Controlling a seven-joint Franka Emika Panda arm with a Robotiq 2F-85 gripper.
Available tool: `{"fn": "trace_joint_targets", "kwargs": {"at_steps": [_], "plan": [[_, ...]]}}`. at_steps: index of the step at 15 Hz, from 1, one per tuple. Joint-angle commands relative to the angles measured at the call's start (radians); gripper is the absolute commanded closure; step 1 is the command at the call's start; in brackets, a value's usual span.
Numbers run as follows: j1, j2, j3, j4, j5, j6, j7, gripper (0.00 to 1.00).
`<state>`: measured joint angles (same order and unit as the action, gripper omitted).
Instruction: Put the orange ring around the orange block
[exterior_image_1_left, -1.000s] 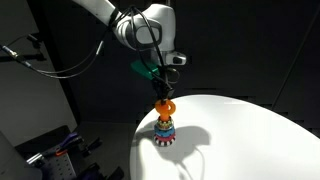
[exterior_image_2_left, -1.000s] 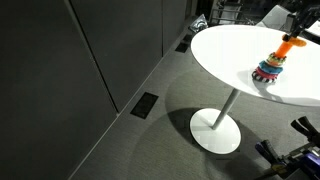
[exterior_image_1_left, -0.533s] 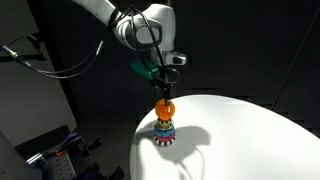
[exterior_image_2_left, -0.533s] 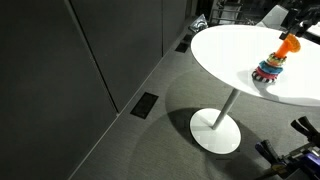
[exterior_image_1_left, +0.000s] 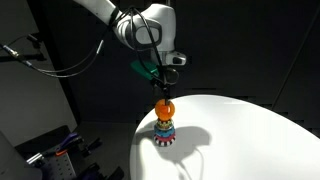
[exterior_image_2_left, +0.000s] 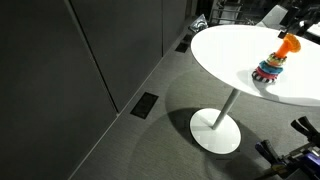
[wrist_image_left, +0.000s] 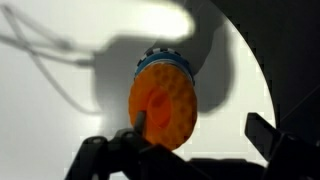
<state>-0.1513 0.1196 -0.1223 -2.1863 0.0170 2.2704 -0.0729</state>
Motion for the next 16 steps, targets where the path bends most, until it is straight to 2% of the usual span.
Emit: {"fn": "trace_joint_targets", "kwargs": {"at_steps": [1,16], "plan": [[-0.002,-0.028,0.003,-0.006,0.051,-0.017,-0.041,0.0],[-0.001,-0.027,0.019,-0.021,0.157,0.007,-0.121,0.0]]}}
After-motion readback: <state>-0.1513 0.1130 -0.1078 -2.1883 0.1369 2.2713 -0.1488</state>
